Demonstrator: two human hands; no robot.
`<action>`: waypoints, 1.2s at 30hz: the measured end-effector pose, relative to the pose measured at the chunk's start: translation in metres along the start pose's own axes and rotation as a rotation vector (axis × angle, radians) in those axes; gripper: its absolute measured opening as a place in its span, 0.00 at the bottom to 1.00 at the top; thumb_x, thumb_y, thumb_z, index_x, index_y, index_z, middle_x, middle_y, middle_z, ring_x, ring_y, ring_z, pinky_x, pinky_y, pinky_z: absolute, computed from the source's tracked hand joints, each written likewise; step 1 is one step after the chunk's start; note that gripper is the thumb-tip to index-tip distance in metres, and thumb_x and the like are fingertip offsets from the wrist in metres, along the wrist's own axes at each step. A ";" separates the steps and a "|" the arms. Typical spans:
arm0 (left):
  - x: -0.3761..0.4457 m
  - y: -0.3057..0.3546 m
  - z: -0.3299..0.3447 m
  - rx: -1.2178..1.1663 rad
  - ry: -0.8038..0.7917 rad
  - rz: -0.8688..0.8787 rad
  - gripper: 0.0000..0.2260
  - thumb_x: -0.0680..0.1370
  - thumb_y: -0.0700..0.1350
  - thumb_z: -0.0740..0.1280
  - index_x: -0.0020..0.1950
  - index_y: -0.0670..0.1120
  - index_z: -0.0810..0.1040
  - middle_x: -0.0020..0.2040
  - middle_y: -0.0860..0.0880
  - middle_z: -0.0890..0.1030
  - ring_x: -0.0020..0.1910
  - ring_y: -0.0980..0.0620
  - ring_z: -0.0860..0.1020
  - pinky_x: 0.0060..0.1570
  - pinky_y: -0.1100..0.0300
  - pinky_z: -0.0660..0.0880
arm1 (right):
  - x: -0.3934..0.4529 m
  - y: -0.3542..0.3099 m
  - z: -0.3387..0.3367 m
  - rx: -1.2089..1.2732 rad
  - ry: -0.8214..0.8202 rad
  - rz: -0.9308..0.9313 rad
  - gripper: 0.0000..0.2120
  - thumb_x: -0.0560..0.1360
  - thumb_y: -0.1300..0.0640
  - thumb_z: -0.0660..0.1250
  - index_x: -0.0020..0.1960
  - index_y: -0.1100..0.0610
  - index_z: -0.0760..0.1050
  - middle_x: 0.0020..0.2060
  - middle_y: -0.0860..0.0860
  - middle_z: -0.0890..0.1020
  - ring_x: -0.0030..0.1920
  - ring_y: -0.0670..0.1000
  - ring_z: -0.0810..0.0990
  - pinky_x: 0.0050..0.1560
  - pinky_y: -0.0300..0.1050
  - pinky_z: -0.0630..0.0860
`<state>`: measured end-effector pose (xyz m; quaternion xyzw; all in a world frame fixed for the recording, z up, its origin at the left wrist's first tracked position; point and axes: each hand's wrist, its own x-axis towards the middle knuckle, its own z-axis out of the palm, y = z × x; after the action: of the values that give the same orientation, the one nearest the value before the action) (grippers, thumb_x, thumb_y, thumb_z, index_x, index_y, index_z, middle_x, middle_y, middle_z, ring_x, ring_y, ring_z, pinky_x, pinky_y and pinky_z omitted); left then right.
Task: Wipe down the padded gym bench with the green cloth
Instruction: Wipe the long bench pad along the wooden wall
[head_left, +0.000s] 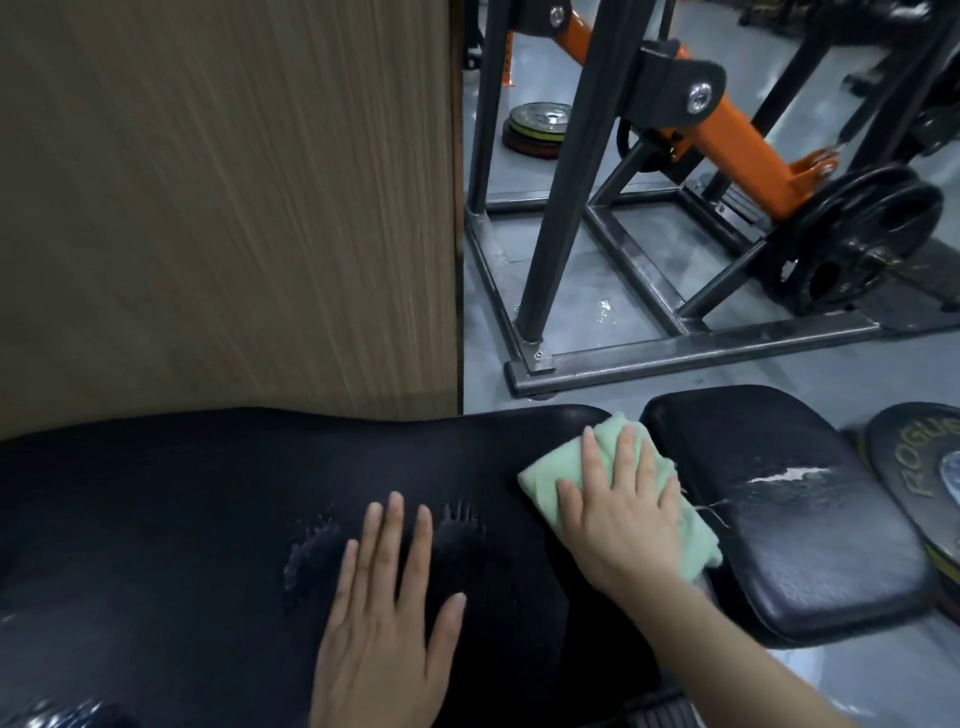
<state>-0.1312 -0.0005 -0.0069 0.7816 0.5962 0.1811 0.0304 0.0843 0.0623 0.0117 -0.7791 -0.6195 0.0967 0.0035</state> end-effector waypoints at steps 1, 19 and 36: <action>-0.001 -0.001 0.002 0.011 -0.014 -0.022 0.29 0.82 0.59 0.44 0.77 0.43 0.56 0.76 0.40 0.61 0.75 0.43 0.59 0.71 0.49 0.55 | 0.013 0.000 -0.003 0.007 -0.013 -0.009 0.31 0.77 0.37 0.36 0.78 0.46 0.39 0.77 0.56 0.40 0.77 0.58 0.40 0.73 0.61 0.43; 0.000 0.000 0.003 0.042 -0.100 -0.083 0.29 0.79 0.57 0.52 0.77 0.45 0.57 0.77 0.44 0.57 0.76 0.47 0.56 0.69 0.49 0.56 | -0.004 0.044 -0.013 -0.220 -0.031 -0.667 0.27 0.81 0.39 0.41 0.77 0.47 0.56 0.76 0.57 0.58 0.75 0.59 0.56 0.69 0.57 0.51; -0.004 0.000 -0.008 -0.126 0.035 0.009 0.28 0.83 0.59 0.44 0.79 0.48 0.46 0.79 0.44 0.50 0.77 0.47 0.51 0.73 0.52 0.49 | -0.008 -0.053 0.006 -0.169 -0.035 -0.542 0.33 0.77 0.34 0.33 0.76 0.44 0.57 0.76 0.57 0.58 0.76 0.58 0.54 0.70 0.58 0.45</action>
<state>-0.1348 -0.0052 -0.0001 0.7773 0.5806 0.2324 0.0683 0.0303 0.0661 0.0138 -0.5808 -0.8110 0.0535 -0.0465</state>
